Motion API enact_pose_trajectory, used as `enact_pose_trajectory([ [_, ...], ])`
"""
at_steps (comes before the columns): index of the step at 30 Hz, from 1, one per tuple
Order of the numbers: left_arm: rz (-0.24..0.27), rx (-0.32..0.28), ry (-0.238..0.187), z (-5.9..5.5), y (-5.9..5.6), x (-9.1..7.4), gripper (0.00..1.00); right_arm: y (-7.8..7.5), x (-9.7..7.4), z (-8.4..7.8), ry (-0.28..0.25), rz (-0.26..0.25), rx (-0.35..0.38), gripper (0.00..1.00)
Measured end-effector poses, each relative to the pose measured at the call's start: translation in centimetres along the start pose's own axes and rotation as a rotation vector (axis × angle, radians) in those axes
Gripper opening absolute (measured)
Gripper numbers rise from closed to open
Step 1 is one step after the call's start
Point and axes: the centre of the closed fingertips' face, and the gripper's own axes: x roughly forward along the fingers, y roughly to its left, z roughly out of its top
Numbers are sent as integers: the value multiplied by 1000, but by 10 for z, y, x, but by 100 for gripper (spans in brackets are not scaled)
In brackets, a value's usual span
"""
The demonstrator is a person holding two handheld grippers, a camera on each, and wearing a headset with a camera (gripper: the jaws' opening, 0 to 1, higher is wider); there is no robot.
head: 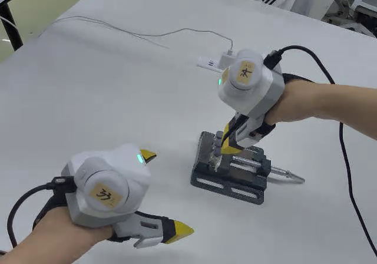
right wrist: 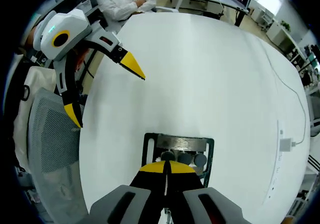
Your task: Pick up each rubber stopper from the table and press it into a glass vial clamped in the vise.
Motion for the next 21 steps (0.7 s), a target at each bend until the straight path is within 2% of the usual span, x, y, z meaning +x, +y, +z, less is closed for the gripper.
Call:
enact_pose_trajectory([
  [21, -1, -19, 6, -5, 1, 1, 84, 1, 6, 0, 3, 28, 3, 0],
])
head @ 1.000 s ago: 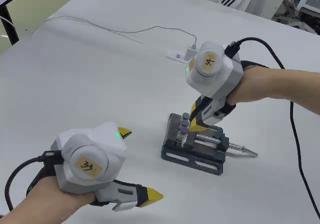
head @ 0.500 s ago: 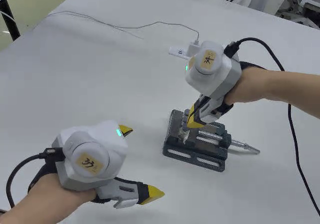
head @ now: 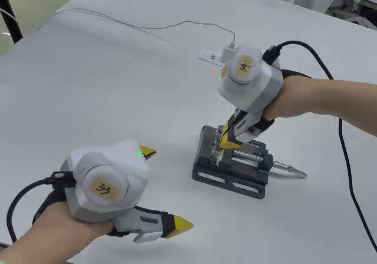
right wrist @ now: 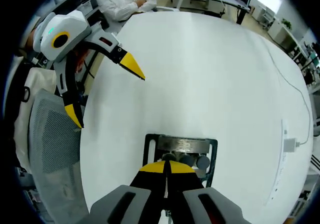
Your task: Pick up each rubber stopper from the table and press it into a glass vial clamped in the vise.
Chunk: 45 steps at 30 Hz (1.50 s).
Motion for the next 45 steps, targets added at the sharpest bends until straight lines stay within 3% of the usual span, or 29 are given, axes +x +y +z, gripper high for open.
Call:
enact_pose_trajectory([
  [13, -19, -11, 11, -4, -5, 8, 84, -2, 2, -2, -5, 35, 15, 0],
  [20, -27, -17, 14, -5, -6, 11, 84, -1, 3, -2, -8, 26, 18, 0],
  [22, -26, -16, 16, -6, -5, 11, 84, -1, 3, -2, -11, 24, 48, 0],
  [30, -34, -22, 17, -5, -7, 14, 84, -1, 3, 0, 20, 71, 109, 0],
  [45, -42, -34, 20, -8, -11, 17, 84, -1, 4, 2, 56, 118, 157, 0],
])
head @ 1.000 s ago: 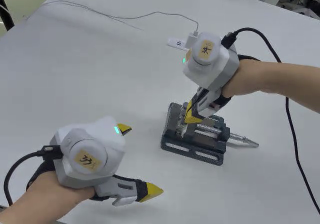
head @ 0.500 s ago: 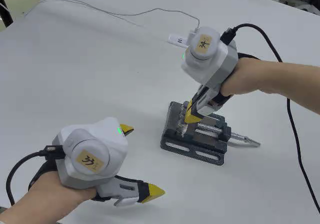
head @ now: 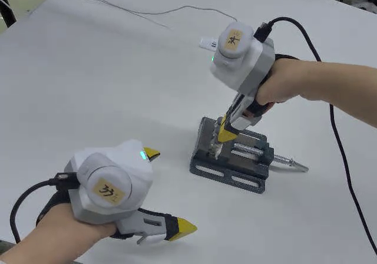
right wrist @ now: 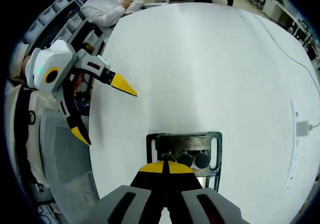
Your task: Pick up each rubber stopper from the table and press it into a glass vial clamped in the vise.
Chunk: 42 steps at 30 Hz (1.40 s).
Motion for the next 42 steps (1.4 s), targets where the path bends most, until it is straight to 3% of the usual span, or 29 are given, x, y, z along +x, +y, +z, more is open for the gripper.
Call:
enact_pose_trajectory([
  [13, -7, -6, -1, 0, -1, 5, 83, 5, 0, -1, 28, 6, 29, 0],
  [24, -4, -14, -1, 0, -1, 5, 83, -1, 1, -1, 54, 24, 45, 0],
  [30, 1, -10, -6, 3, -1, 3, 83, 3, 1, -1, 30, 28, 65, 0],
  [42, 15, 25, -17, 16, 2, -7, 83, 10, 0, -1, 70, -17, 32, 0],
])
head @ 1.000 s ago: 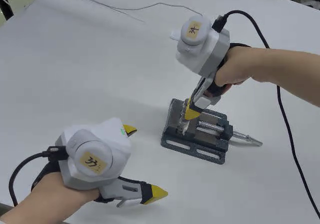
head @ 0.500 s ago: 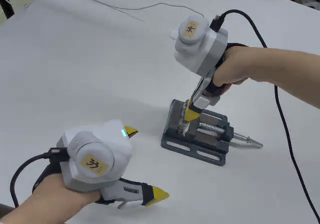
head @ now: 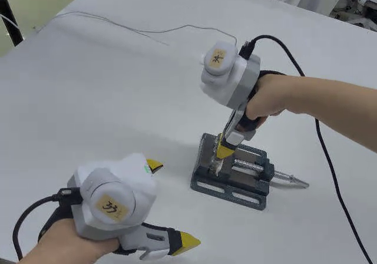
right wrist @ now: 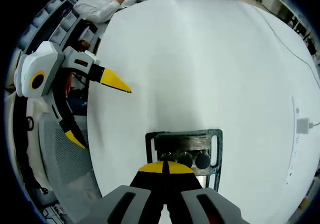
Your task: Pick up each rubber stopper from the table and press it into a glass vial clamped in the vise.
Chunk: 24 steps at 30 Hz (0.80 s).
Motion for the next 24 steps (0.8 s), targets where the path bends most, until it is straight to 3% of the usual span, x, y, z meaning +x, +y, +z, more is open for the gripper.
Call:
enact_pose_trajectory([
  [8, 3, 41, -4, 11, 0, -5, 83, -1, -2, 0, -45, -51, -19, 0],
  [15, 8, 55, -14, 18, -1, -7, 83, -8, -1, 1, -66, -57, 1, 0],
  [24, 23, 71, -17, 23, 2, -13, 83, -11, -1, -2, -147, -79, 56, 0],
])
